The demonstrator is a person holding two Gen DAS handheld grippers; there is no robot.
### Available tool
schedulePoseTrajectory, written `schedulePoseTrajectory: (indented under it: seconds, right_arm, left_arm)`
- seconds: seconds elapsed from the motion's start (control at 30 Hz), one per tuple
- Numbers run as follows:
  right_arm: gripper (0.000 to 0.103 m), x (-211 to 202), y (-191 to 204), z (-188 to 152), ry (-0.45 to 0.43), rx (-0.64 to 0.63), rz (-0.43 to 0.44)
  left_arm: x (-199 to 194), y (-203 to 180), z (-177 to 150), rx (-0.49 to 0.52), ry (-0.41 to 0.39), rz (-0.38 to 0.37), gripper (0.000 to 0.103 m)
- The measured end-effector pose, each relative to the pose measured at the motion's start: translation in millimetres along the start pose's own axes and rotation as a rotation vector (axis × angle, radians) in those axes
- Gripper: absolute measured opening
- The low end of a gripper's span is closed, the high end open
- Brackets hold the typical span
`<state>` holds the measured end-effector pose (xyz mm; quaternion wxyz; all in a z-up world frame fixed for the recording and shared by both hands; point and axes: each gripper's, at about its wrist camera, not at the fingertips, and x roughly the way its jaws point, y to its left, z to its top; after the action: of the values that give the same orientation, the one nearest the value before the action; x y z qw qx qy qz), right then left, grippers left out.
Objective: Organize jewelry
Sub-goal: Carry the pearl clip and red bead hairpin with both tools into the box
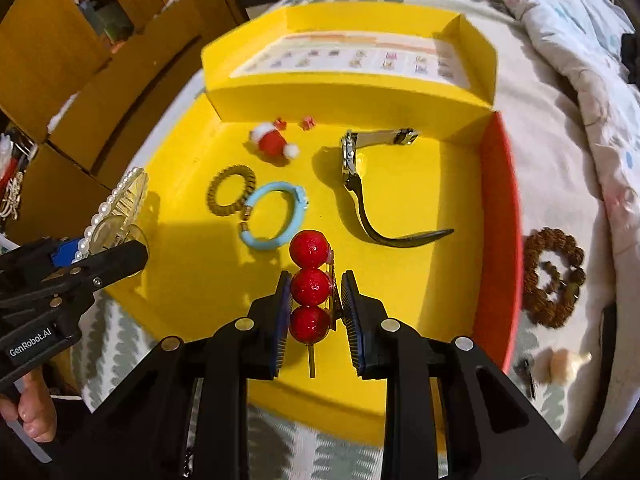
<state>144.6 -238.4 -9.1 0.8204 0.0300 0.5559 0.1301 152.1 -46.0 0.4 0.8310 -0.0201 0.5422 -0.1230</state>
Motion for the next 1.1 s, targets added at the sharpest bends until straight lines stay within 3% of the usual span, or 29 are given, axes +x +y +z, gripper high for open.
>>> schedulePoseTrajectory:
  seconds: [0.37, 1.1]
  right_arm:
    - [0.027, 38.2, -8.3, 15.3, 0.050, -0.009, -0.023]
    - [0.031, 45.8, -2.6, 13.0, 0.040, -0.055, -0.097]
  left_arm:
    - [38.6, 12.2, -0.3, -0.038, 0.091, -0.007, 0.040]
    - [60.5, 17.4, 2.3, -0.050, 0.094, 0.002, 0.041]
